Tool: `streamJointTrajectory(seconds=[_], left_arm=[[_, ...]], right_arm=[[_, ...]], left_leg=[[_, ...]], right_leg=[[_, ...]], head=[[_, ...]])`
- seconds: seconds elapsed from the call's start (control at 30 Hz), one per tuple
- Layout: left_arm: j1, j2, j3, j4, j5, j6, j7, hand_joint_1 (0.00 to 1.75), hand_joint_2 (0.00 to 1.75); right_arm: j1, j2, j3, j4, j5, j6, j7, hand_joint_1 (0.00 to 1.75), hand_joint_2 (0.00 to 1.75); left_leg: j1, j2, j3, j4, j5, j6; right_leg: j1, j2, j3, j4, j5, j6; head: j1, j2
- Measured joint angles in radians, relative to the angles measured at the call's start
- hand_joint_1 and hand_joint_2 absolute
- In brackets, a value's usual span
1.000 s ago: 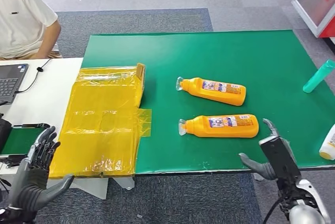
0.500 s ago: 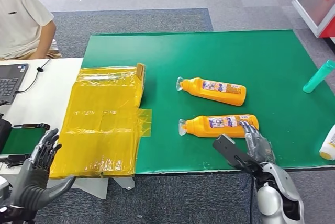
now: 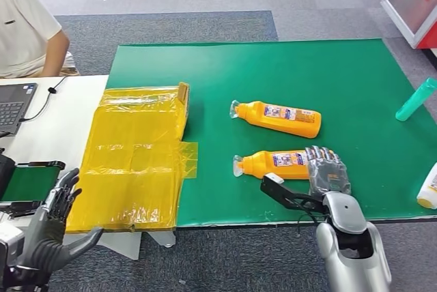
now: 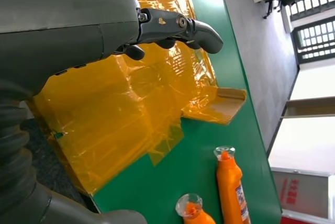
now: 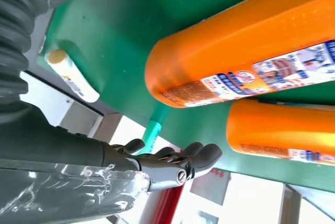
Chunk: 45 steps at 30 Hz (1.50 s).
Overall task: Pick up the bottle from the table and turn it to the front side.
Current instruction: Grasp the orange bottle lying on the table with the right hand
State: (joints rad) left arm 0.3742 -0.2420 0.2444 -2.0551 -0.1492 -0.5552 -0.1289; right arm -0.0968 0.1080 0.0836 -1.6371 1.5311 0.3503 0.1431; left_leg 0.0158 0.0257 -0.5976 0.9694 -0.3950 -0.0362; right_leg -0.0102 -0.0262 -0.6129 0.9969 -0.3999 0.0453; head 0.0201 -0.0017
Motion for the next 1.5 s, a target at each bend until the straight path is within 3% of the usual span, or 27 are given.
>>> streamJointTrajectory(seconds=[0.2,0.37,0.93,1.2,1.5], left_arm=[[0.002,-0.01,0.0,0.003,-0.008,-0.006,0.0,0.0,1.75],[0.006,-0.019,0.001,0.005,-0.002,-0.029,-0.001,0.0,1.75],[0.063,-0.015,-0.014,0.005,0.117,-0.077,-0.018,0.0,1.75],[0.097,-0.006,-0.057,0.005,0.117,-0.074,-0.007,0.0,1.75],[0.115,0.018,-0.135,0.013,0.107,-0.033,-0.002,0.0,1.75]], right_arm=[[-0.026,-0.01,0.025,0.032,0.002,0.012,0.016,0.0,1.75],[-0.084,-0.059,0.09,0.106,0.002,0.051,0.084,0.0,1.75],[-0.204,-0.163,0.156,0.319,0.002,0.025,0.086,0.0,1.75],[-0.257,-0.211,0.225,0.426,0.002,0.021,0.116,0.0,1.75],[-0.314,-0.217,0.265,0.548,0.002,-0.002,0.103,0.0,1.75]], left_leg=[[0.0,0.0,0.0,0.0,0.0,0.0],[0.0,0.0,0.0,0.0,0.0,0.0],[0.0,0.0,0.0,0.0,0.0,0.0],[0.0,0.0,0.0,0.0,0.0,0.0],[0.0,0.0,0.001,0.0,0.0,0.0]], right_leg=[[0.0,0.0,0.0,0.0,0.0,0.0],[0.0,0.0,0.0,0.0,0.0,0.0],[0.0,0.0,0.0,0.0,0.0,0.0],[0.0,0.0,0.0,0.0,0.0,0.0],[0.0,0.0,0.0,0.0,0.0,0.0]], head=[[0.0,0.0],[0.0,0.0],[0.0,0.0],[0.0,0.0],[0.0,0.0]])
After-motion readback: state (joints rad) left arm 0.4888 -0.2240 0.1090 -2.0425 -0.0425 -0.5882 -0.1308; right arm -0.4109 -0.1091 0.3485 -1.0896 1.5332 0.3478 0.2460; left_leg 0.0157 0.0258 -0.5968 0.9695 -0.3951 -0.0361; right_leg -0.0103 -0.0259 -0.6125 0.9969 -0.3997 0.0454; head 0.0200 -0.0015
